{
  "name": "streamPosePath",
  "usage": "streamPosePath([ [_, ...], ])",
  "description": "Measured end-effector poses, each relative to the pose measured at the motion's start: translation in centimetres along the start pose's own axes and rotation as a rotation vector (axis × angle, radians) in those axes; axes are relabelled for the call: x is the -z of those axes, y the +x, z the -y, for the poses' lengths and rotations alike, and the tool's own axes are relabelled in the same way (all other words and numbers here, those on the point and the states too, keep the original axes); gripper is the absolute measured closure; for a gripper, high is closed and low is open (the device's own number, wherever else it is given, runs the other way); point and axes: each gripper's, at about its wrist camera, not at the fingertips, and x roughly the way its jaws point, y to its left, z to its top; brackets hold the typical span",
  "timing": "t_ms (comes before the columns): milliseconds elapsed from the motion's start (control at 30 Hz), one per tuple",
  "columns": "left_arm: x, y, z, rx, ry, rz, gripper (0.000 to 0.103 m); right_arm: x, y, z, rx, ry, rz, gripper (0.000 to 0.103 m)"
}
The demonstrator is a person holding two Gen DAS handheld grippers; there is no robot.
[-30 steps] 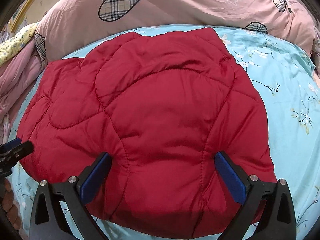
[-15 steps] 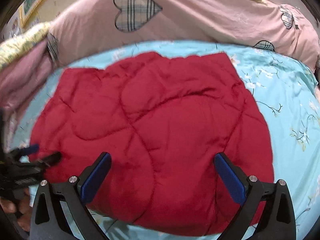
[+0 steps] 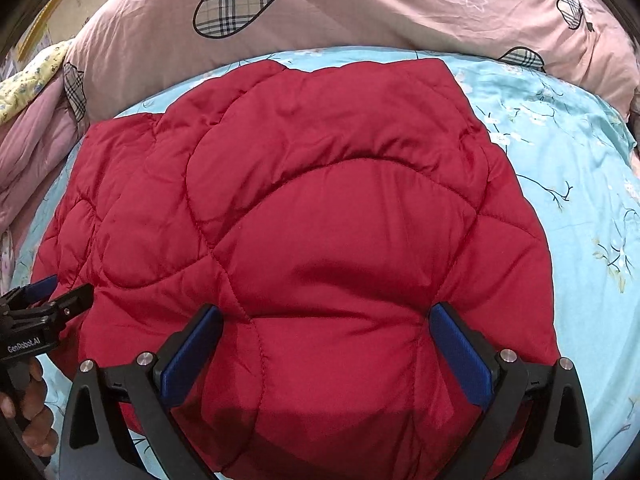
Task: Fold large clothes
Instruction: 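Smooth the folded jacket flat with both grippers open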
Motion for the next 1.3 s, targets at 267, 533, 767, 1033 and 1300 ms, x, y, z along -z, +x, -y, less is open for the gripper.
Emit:
streamPosePath([
  [267,0.2,-0.4,0.4,-0.001,-0.006,-0.005,0.000,-1.7,-1.1,-1.2,0.016,-0.017,0.051,0.000],
  [533,0.2,-0.2,0.5,-0.012,0.011,0.002,0.000,-1.9,1.3,-0.7,0.032,0.004,0.038,0.000],
  [767,-0.5,0.0,0.3,-0.003,0.021,-0.027,0.000,-1.3,-0.2,-0.8,0.040,0.005,0.054,0.001],
  [1033,-0.5,0.1,0.7,-0.025,0.026,-0.018,0.000,1.7,-1.5,-0.6,0.025,0.013,0.066,0.000],
  [1300,0.5,-1.8,-0.2,0.005,-0.016,0.009,0.001,0.8,-1.6,-0.7,0.026,0.029,0.070,0.000],
])
